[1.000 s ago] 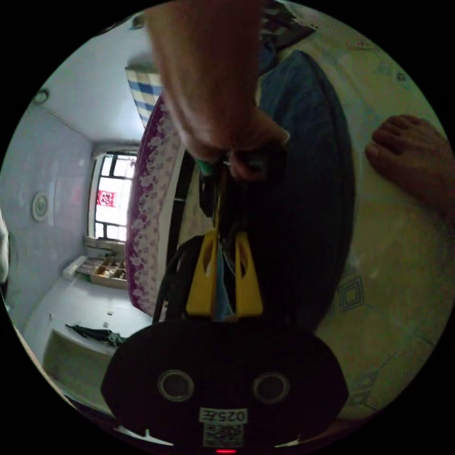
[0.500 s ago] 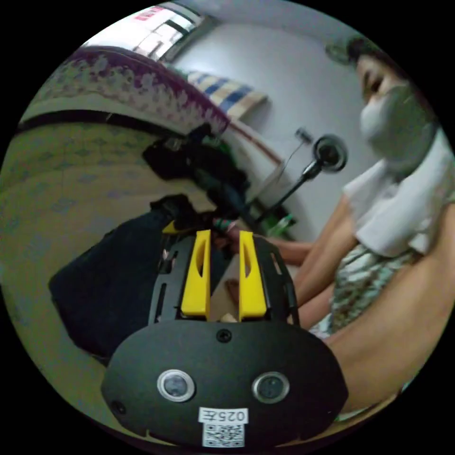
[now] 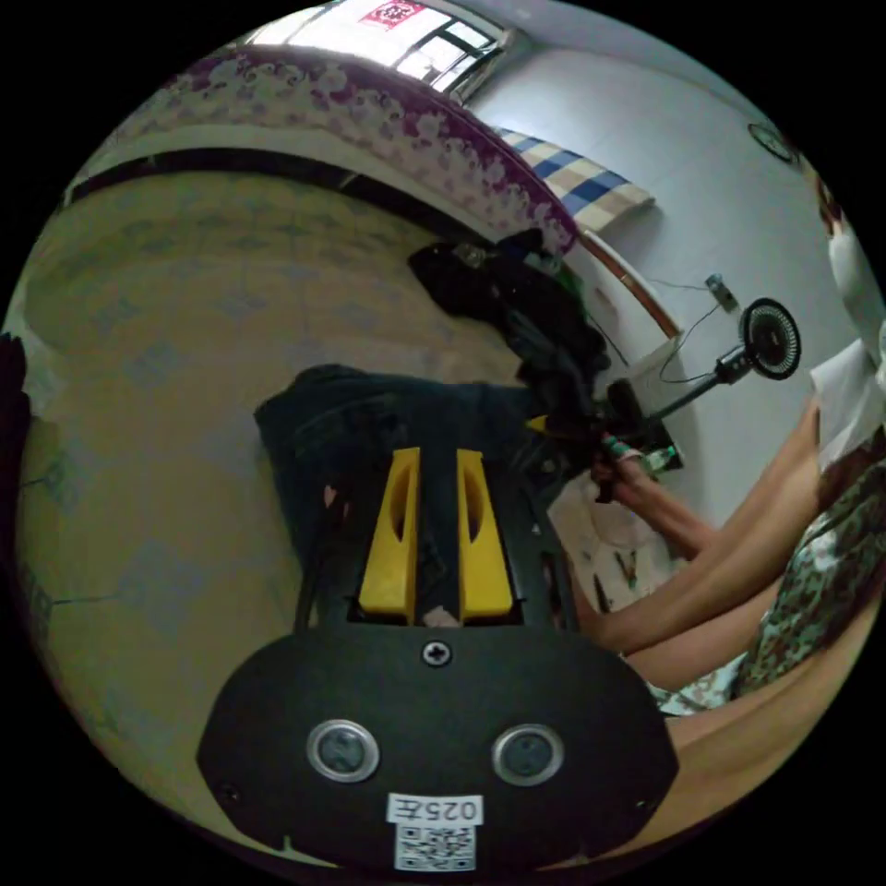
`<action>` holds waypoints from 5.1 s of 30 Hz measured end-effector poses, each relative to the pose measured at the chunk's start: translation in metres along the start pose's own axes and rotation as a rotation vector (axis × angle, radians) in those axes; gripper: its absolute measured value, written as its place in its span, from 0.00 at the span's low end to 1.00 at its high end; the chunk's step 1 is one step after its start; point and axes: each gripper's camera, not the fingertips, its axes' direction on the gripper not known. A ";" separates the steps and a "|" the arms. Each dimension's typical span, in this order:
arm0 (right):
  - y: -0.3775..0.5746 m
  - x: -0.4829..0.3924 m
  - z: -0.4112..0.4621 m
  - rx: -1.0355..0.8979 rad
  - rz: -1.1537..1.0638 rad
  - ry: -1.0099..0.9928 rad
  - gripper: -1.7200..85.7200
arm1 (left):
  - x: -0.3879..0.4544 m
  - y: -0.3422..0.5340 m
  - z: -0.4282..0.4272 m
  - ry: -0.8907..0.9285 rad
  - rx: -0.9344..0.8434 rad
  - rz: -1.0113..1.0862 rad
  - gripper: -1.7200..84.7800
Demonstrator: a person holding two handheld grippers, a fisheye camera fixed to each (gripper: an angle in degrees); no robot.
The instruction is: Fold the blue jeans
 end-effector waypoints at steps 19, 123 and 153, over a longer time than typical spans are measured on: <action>0.023 0.095 -0.033 0.002 0.161 -0.053 0.08 | -0.084 -0.006 0.122 -0.244 -0.246 0.053 0.05; 0.065 -0.780 0.869 -2.077 -1.849 0.589 0.16 | -0.307 0.127 -0.102 0.339 -0.237 -0.427 0.05; 0.061 -0.663 0.529 -0.928 -2.062 0.595 0.08 | -0.090 -0.037 -0.017 0.371 -0.222 -0.036 0.06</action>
